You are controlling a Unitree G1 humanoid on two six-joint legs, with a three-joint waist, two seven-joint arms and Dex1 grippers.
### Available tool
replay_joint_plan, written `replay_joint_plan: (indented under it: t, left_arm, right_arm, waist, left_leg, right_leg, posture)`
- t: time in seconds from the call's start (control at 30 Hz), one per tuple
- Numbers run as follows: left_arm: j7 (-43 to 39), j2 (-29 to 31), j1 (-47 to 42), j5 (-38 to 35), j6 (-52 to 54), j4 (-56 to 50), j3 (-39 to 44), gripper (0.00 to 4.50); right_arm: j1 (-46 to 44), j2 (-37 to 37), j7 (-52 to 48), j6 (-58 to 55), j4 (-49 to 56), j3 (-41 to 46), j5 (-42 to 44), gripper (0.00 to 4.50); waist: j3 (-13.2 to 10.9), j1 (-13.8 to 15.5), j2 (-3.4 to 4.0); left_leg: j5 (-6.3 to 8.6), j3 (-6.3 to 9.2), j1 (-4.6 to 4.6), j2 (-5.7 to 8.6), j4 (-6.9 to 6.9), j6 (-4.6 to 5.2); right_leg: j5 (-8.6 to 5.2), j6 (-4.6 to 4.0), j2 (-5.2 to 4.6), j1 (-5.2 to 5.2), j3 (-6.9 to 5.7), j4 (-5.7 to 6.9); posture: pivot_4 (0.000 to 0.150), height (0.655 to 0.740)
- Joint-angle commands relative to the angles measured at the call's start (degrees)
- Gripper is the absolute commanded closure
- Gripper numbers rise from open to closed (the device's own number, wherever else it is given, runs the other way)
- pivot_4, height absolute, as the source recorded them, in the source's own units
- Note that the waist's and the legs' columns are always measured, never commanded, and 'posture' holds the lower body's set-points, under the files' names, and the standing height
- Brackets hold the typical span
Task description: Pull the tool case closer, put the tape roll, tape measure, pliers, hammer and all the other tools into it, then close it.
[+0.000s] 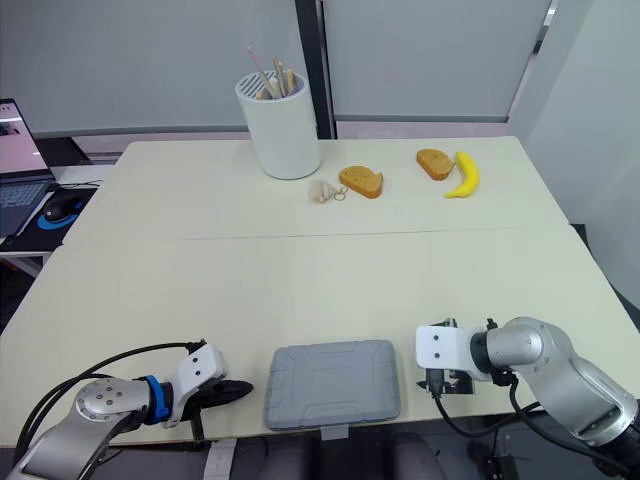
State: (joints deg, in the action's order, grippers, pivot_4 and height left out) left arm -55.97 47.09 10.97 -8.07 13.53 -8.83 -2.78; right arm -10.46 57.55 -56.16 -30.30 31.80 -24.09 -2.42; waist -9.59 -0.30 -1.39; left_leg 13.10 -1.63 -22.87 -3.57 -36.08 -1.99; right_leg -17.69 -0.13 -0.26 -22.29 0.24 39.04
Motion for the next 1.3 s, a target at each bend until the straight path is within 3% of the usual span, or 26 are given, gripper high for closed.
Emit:
replay_joint_plan:
  t: [0.03,0.4,0.9,1.0,1.13,1.3]
  left_arm:
    - [0.79,-0.84,-0.96,1.44,-0.36,-0.4,-1.86,4.5]
    - [1.99,-4.35,-3.68,1.49,2.29,-2.78,-4.84,4.5]
    - [1.69,-3.48,-4.19,1.39,-1.52,2.09,-1.92,4.5]
    - [-0.21,-0.81,-3.77,-0.49,-4.08,4.32,2.25,4.5]
    - [-5.5,4.78,-4.11,-7.03,-3.56,4.95,11.41,4.5]
    - [-11.3,12.6,0.13,-6.83,-7.57,2.27,18.04,4.5]
  right_arm:
    - [0.23,-1.62,0.4,1.91,-0.78,-2.3,-3.36,2.0]
    - [-1.51,-8.04,-0.96,0.96,-2.33,-6.4,-6.93,4.47]
    - [-1.19,-7.67,-2.28,0.26,-2.66,-3.73,-7.28,4.49]
    - [0.05,-4.78,-3.37,1.85,-1.73,-0.19,-5.44,4.49]
    - [3.14,-0.71,-5.72,9.98,-1.07,11.04,1.82,4.49]
    - [6.29,7.12,-15.59,13.5,-0.58,23.7,12.17,4.49]
  waist:
    - [0.01,0.0,-0.01]
    - [0.04,-0.01,-0.02]
    - [0.04,0.0,-0.03]
    - [0.04,0.0,-0.03]
    - [-0.01,-0.04,-0.11]
    - [-0.04,-0.05,-0.14]
  left_leg:
    - [0.0,-0.01,0.02,0.0,-0.01,0.0]
    - [0.0,-0.18,0.07,0.03,-0.05,0.0]
    - [0.0,-0.18,0.08,0.02,-0.06,0.0]
    - [0.0,-0.17,0.08,-0.01,-0.06,0.0]
    - [0.0,-0.16,0.09,-0.05,-0.05,0.0]
    - [0.02,-0.27,0.08,-0.01,-0.05,-0.04]
  right_leg:
    - [0.0,0.01,0.0,0.01,0.01,0.0]
    - [0.11,0.2,0.04,0.01,0.24,0.01]
    - [0.22,0.02,0.09,0.01,0.24,0.02]
    - [0.23,0.0,0.09,-0.01,0.23,0.03]
    - [0.24,-0.02,0.12,-0.02,0.19,0.03]
    - [0.25,-0.02,0.06,-0.01,0.28,-0.02]
  posture:
    - [0.15,0.74]
    - [0.15,0.74]
    - [0.15,0.74]
    - [0.15,0.74]
    - [0.15,0.74]
    - [0.15,0.74]
